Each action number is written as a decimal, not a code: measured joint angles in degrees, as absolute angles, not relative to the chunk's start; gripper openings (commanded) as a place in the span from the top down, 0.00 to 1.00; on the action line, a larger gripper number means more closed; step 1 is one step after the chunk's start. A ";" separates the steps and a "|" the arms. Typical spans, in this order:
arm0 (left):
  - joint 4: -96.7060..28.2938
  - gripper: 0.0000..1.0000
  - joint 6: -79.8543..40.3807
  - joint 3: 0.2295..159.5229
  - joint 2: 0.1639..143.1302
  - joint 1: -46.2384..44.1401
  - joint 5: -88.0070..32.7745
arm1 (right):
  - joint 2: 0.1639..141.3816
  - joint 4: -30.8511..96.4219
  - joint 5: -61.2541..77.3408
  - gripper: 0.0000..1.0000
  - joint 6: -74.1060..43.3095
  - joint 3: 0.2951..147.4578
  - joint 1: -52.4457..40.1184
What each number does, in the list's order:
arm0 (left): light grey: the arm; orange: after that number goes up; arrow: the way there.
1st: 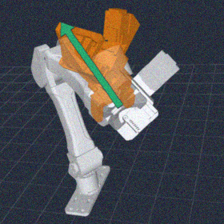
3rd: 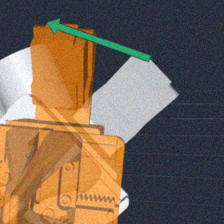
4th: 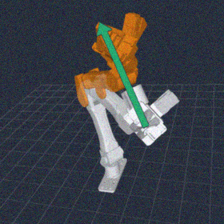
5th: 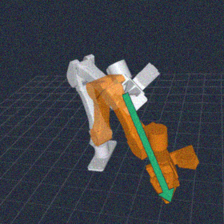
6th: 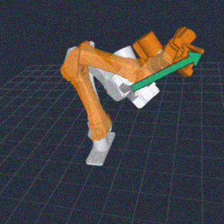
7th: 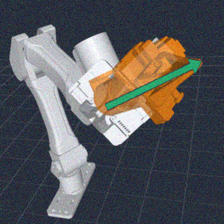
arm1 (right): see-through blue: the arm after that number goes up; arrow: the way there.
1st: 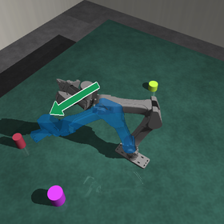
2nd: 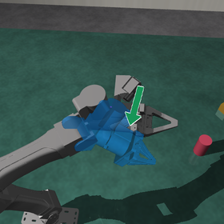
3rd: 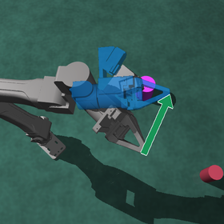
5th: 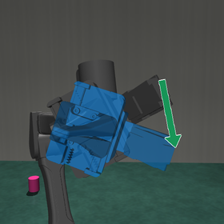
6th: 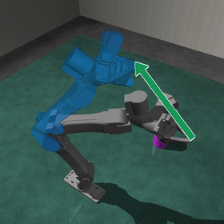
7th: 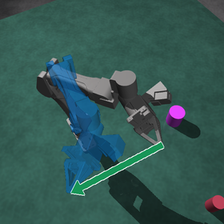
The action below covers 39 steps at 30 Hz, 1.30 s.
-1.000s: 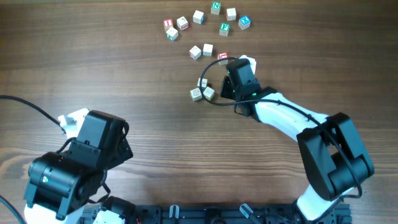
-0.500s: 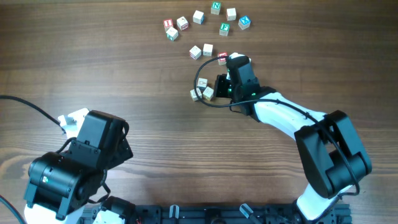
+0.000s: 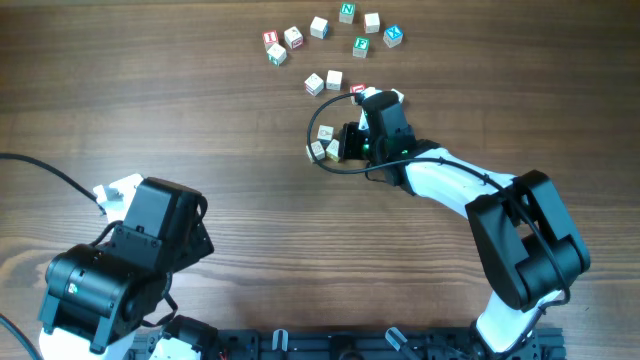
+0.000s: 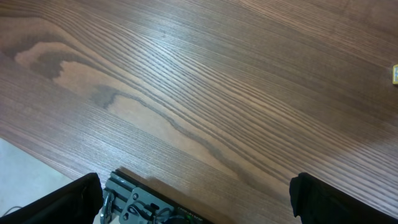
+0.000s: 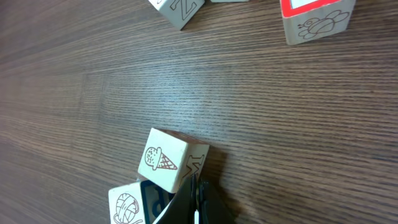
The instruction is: Form a circle
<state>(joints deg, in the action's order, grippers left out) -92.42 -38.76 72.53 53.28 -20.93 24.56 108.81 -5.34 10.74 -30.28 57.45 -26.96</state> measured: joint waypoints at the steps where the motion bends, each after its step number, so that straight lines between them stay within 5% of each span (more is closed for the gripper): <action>1: -92.42 0.00 -38.76 72.53 53.28 -20.93 24.56 | 108.81 -5.39 10.87 0.96 -30.28 57.45 -26.96; 39: -92.42 0.00 -38.76 72.53 53.28 -20.93 24.56 | 109.82 -5.48 12.60 0.95 -29.12 57.45 -26.96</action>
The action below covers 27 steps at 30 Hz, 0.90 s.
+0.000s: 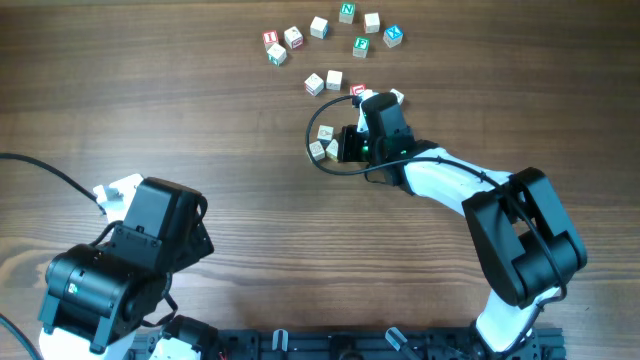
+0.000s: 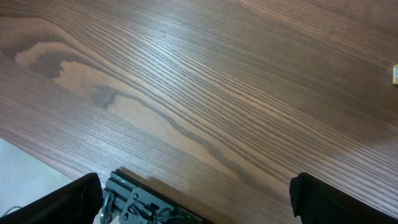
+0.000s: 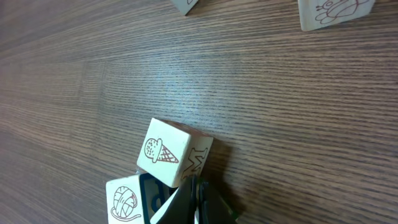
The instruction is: Form a circle
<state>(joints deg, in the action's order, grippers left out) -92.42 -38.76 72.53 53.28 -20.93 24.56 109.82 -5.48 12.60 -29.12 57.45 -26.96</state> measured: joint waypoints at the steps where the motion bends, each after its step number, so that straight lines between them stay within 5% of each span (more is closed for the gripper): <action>1: -92.42 0.00 -38.76 72.53 53.28 -20.93 24.56 | 109.84 -5.61 12.84 0.95 -28.91 57.45 -26.96; 27: -92.42 0.00 -38.76 72.53 53.28 -20.93 24.56 | 109.84 -6.28 15.33 0.95 -28.14 57.45 -26.96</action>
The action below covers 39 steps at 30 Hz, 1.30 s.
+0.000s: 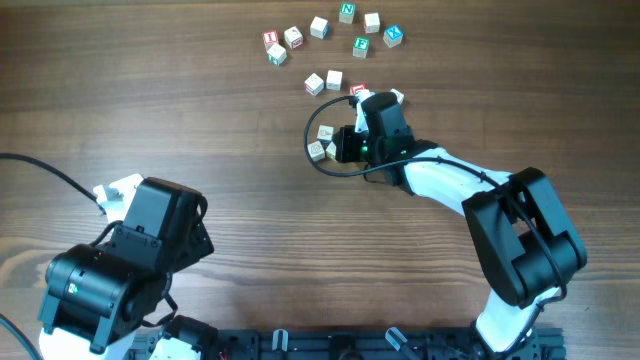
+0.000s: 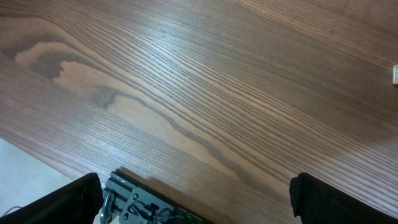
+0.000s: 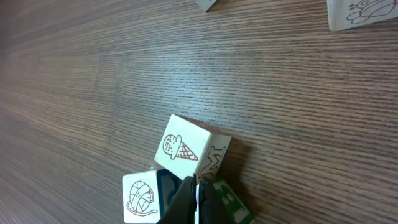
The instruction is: Form a circle
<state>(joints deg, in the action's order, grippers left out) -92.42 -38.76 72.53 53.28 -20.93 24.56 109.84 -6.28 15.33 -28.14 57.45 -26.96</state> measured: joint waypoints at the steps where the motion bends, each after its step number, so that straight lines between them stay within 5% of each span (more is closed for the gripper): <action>1: -92.42 0.00 -38.76 72.53 53.28 -20.93 24.56 | 109.84 -6.28 15.44 0.95 -28.14 57.45 -26.96; 39: -92.40 0.00 -38.76 72.53 53.28 -20.93 24.56 | 109.84 -5.30 14.13 0.96 -29.23 57.45 -26.68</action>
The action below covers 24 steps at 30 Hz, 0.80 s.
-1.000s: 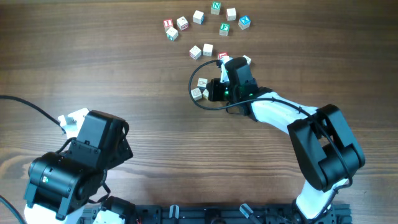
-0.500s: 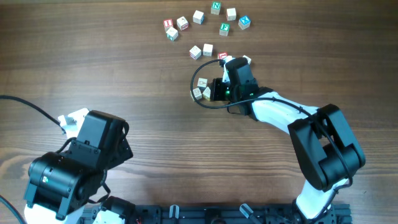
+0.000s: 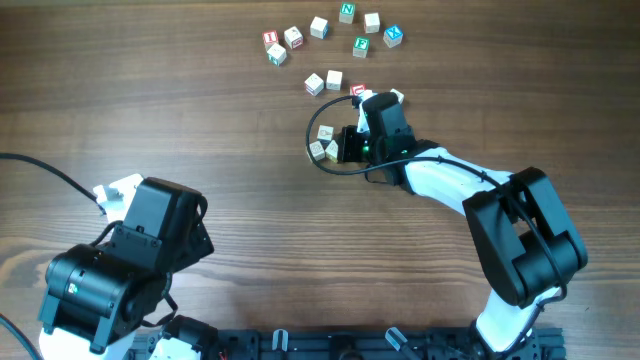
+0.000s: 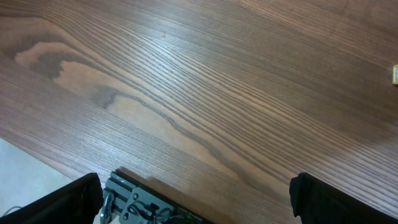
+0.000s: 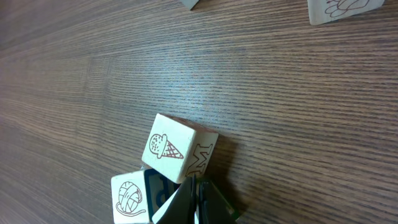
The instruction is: Form a circle
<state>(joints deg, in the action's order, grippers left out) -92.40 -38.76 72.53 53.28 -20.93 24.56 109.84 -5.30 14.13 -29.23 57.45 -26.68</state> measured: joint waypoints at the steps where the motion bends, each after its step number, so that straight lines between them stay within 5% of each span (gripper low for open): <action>1: -92.42 0.00 -38.76 72.53 53.28 -20.93 24.56 | 109.84 -5.41 14.13 0.95 -29.23 57.45 -26.68; 24: -92.42 0.00 -38.76 72.53 53.28 -20.93 24.56 | 109.84 -8.47 15.44 0.95 -27.73 59.79 -26.68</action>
<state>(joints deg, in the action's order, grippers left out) -92.42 -38.76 72.53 53.28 -20.93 24.56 109.84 -8.47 15.44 -27.73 59.79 -26.68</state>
